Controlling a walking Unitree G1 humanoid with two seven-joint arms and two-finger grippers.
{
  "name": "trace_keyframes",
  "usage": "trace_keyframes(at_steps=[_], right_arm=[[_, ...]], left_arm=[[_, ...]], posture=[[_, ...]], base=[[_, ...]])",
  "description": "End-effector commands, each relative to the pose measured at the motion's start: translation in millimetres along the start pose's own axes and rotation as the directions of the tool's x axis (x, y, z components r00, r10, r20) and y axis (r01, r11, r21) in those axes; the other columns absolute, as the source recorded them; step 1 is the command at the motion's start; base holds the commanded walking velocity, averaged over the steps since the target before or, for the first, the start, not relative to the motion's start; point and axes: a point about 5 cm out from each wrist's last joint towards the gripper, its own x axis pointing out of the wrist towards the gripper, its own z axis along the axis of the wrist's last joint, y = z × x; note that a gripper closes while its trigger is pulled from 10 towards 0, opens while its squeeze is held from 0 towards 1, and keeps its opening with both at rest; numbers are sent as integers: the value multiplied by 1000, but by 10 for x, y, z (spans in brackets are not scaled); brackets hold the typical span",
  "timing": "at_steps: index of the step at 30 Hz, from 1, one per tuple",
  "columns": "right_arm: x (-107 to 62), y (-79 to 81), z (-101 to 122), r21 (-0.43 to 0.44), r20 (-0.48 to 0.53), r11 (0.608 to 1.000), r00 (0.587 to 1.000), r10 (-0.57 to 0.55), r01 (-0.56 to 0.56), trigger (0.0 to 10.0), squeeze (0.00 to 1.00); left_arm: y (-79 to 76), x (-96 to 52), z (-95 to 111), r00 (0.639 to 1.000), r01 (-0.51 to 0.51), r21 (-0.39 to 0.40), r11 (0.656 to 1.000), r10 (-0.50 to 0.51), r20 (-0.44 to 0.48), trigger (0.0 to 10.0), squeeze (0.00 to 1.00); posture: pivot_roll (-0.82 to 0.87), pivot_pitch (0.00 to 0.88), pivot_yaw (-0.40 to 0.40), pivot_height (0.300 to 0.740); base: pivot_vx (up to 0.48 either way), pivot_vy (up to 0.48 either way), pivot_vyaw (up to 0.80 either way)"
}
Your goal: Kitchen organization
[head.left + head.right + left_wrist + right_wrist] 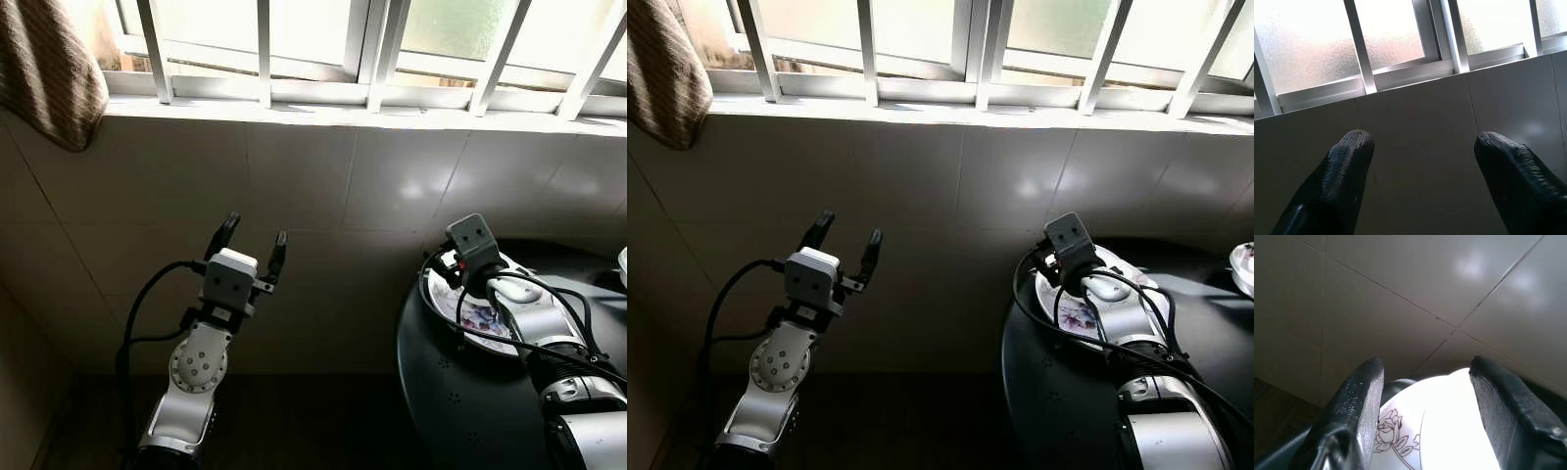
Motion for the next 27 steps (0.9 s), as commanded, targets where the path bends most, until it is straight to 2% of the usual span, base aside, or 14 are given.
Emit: trace_keyframes(at_steps=[1, 6, 8, 9, 15, 21, 27], right_arm=[[-12, -118, 13, 2, -32, 1000, 999, -18, 18, 10000, 0], [-9, -151, -47, 60, -81, 997, 996, 48, -43, 10000, 0], [-11, -138, -75, 45, -95, 997, 993, 63, -59, 10000, 0], [-16, -127, -127, 8, -129, 997, 989, 79, -78, 10000, 0], [-39, -132, -235, 7, -197, 995, 976, 97, -97, 10000, 0], [-85, -272, -290, -31, -248, 999, 968, -23, 16, 10000, 0], [-66, -273, -225, -53, -216, 999, 976, -20, 9, 10000, 0]], left_arm=[[-21, 4, -29, 1000, 7, -6, 1000, -7, -22, 10000, 0], [-8, -5, -33, 1000, 4, -3, 1000, -4, -27, 10000, 0], [-7, -6, -33, 1000, 4, -2, 1000, -4, -28, 10000, 0], [-5, -7, -33, 1000, 4, -2, 1000, -4, -29, 10000, 0], [-7, -10, -32, 999, 4, -1, 1000, -4, -32, 10000, 0], [-5, -13, -35, 999, -1, -1, 1000, 1, -35, 10000, 0], [-16, -18, -38, 999, 1, -4, 1000, -1, -36, 10000, 0]], posture=[[22, 0, -58, 740], [28, 0, -58, 740], [28, 0, -57, 740], [28, 0, -58, 740], [30, 0, -59, 740], [30, 0, -61, 740], [24, 0, -60, 740]], base=[[0, 0, 0], [0, 0, 0], [0, 0, 0], [0, 0, 0], [0, 0, 0], [0, 0, 0], [0, 0, 0]])
